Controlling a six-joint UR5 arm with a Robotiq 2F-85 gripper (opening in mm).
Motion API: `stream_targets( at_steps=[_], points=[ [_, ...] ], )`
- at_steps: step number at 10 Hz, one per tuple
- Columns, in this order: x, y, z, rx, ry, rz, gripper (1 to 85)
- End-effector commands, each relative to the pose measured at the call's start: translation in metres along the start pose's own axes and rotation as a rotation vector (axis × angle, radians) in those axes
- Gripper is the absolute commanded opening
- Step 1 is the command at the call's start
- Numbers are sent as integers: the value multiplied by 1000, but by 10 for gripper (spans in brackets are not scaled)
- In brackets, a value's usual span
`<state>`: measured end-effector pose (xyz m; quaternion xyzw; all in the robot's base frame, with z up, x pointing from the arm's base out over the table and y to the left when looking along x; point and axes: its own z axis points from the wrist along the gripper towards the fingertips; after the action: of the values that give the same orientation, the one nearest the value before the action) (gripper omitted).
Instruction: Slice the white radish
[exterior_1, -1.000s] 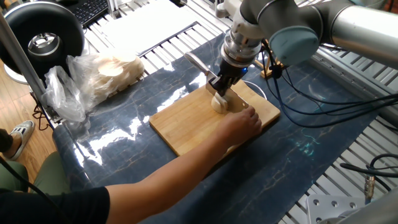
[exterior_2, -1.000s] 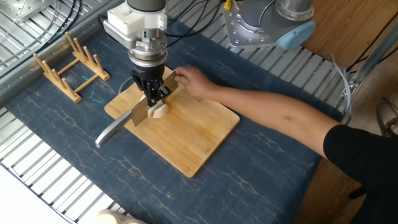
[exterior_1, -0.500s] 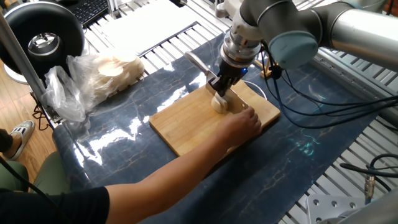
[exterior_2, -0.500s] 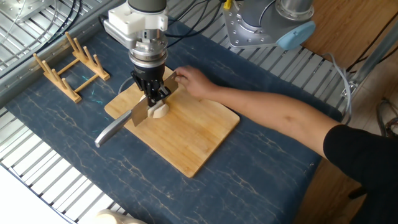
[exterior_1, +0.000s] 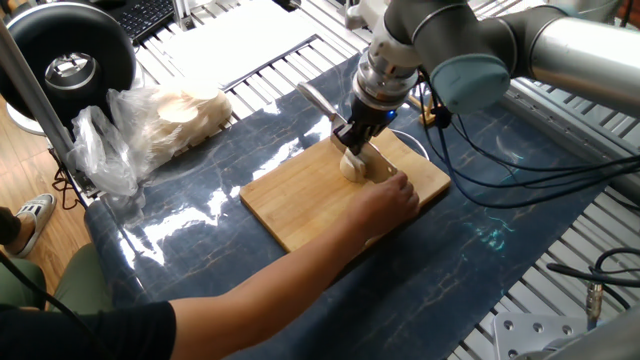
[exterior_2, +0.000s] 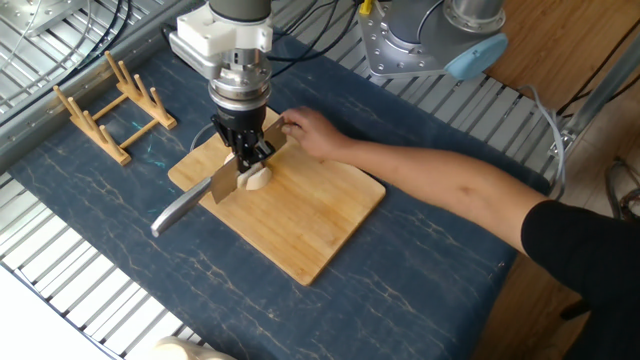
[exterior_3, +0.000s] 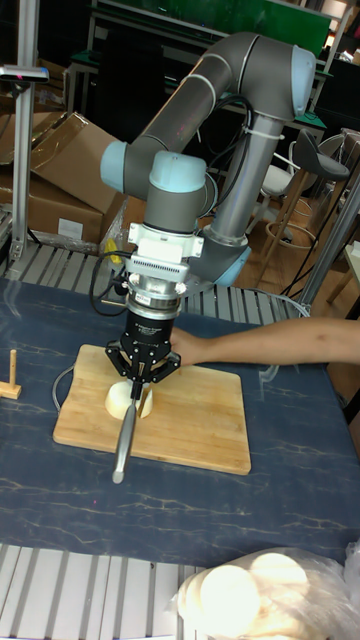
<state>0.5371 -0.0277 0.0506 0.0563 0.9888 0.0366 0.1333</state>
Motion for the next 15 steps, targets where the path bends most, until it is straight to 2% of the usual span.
stream_targets(
  at_steps=[1,4,7,9,10,14,15],
  points=[
    [1,12,-7,-69,22,21,10],
    [0,16,-4,-86,17,19,10],
    [1,7,-5,-46,28,-4,10],
    [4,-7,-6,17,38,-44,10],
    [5,-8,-5,33,38,-42,10],
    [10,-2,-14,1,76,-22,10],
    [10,-3,-15,6,80,-26,10]
  ],
)
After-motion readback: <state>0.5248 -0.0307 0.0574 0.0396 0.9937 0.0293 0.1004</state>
